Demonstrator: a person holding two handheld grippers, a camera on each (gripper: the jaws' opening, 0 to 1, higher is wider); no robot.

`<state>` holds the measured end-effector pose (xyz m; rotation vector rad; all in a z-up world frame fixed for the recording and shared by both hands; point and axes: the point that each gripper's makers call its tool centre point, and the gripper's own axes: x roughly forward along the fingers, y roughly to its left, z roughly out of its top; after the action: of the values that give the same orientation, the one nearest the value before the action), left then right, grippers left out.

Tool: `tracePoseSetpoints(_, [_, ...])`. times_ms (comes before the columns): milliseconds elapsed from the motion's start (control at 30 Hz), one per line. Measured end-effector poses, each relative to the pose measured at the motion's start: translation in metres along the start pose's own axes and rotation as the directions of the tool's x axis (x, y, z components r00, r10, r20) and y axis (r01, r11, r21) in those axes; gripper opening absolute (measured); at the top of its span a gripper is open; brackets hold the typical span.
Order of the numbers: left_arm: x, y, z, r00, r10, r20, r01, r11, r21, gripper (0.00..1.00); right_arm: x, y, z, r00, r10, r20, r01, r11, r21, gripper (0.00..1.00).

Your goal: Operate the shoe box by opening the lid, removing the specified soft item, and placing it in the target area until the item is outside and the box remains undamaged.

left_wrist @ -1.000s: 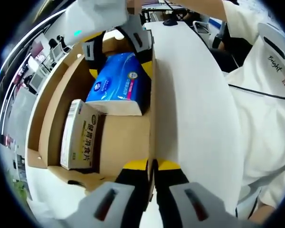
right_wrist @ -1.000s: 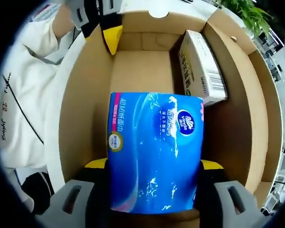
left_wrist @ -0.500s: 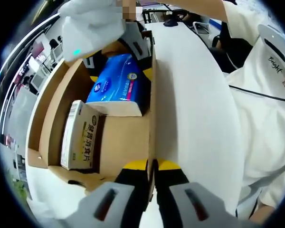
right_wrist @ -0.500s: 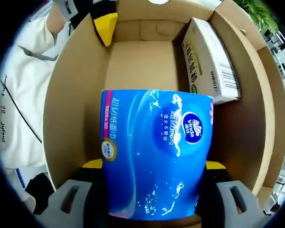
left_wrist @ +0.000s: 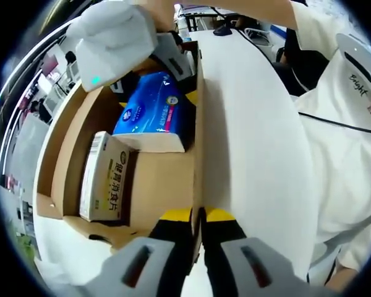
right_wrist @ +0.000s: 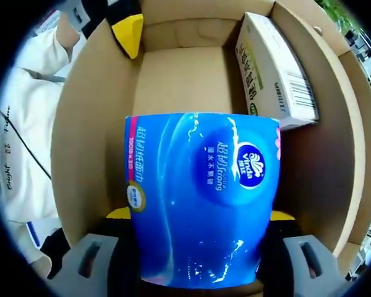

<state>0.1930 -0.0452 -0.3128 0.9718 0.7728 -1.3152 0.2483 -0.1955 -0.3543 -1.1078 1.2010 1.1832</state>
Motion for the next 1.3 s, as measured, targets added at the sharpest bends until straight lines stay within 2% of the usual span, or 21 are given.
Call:
tracePoseSetpoints(267, [-0.0004, -0.0006, 0.0011, 1.000, -0.007, 0.014, 0.007, 1.000, 0.001, 0.03, -0.0002, -0.0005, -0.0001, 1.000, -0.005, -0.004, 0.005, 1.000, 0.007, 0.82])
tracePoseSetpoints(467, [-0.0005, -0.0016, 0.0015, 1.000, 0.016, 0.023, -0.017, 0.999, 0.030, 0.04, -0.0005, -0.0009, 0.0002, 1.000, -0.008, -0.008, 0.008, 1.000, 0.009, 0.81])
tracePoseSetpoints(867, [-0.0001, -0.0018, 0.0012, 1.000, -0.004, 0.012, 0.004, 1.000, 0.008, 0.03, -0.0005, -0.0003, 0.0007, 1.000, -0.004, -0.003, 0.004, 1.000, 0.002, 0.78])
tracePoseSetpoints(967, [-0.0010, -0.0013, 0.0010, 1.000, -0.009, 0.021, 0.009, 1.000, 0.000, 0.03, -0.0038, -0.0043, 0.0006, 0.998, 0.045, 0.047, -0.044, 0.999, -0.014, 0.75])
tracePoseSetpoints(1033, [-0.0006, -0.0020, 0.0014, 1.000, -0.010, 0.022, 0.010, 1.000, 0.004, 0.03, -0.0026, -0.0048, 0.0007, 1.000, 0.020, 0.023, -0.020, 1.000, 0.005, 0.73])
tracePoseSetpoints(1100, [-0.0001, -0.0027, 0.0012, 1.000, -0.011, 0.013, 0.011, 1.000, 0.008, 0.03, -0.0012, -0.0026, 0.0005, 1.000, -0.007, -0.014, 0.006, 1.000, -0.023, 0.72])
tracePoseSetpoints(1300, [-0.0003, -0.0022, 0.0005, 1.000, -0.012, 0.011, 0.012, 1.000, 0.004, 0.03, -0.0024, -0.0015, -0.0008, 1.000, 0.004, 0.004, -0.004, 1.000, -0.004, 0.72])
